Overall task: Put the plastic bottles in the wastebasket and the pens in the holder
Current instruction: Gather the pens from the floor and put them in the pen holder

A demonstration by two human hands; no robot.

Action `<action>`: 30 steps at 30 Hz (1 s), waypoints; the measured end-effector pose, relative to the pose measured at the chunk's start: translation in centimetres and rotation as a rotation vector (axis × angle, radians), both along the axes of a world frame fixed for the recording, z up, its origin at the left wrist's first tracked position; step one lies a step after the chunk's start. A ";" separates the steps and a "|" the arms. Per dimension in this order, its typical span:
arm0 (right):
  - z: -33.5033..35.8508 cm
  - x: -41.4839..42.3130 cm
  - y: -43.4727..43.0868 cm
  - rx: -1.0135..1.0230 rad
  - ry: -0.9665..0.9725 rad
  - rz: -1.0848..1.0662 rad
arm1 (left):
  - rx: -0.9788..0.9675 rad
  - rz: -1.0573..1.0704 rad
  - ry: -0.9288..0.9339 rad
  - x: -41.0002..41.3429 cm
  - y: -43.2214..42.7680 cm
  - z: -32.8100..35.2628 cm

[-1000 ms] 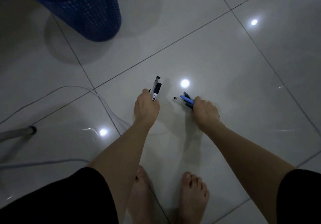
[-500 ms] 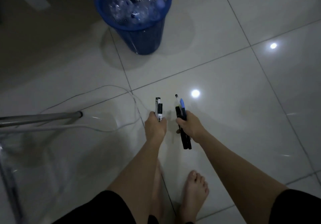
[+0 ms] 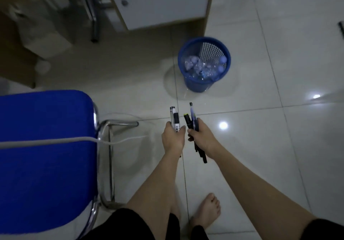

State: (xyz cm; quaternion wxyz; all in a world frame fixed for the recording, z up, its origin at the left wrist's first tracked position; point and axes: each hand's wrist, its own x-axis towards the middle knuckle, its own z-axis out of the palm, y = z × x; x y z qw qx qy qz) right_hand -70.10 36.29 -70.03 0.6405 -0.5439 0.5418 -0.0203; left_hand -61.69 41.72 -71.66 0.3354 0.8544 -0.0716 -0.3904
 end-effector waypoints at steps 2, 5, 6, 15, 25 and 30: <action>4.1 1.5 0.1 0.026 -0.012 0.020 | -0.028 0.072 0.004 1.2 0.5 3.8; 10.3 3.6 0.3 0.056 -0.047 0.068 | -0.088 0.145 0.006 3.1 1.2 10.0; 12.6 4.4 0.3 0.066 -0.063 0.081 | -0.094 0.161 0.008 3.9 1.4 12.3; 28.1 11.5 -2.9 0.119 -0.184 0.220 | -0.245 0.249 0.093 11.6 1.4 27.4; 36.3 22.3 -11.9 0.180 -0.325 0.385 | -0.426 0.283 0.128 21.7 -5.9 35.2; 38.4 28.2 -16.6 0.176 -0.322 0.472 | -0.475 0.397 0.113 26.7 -9.7 37.5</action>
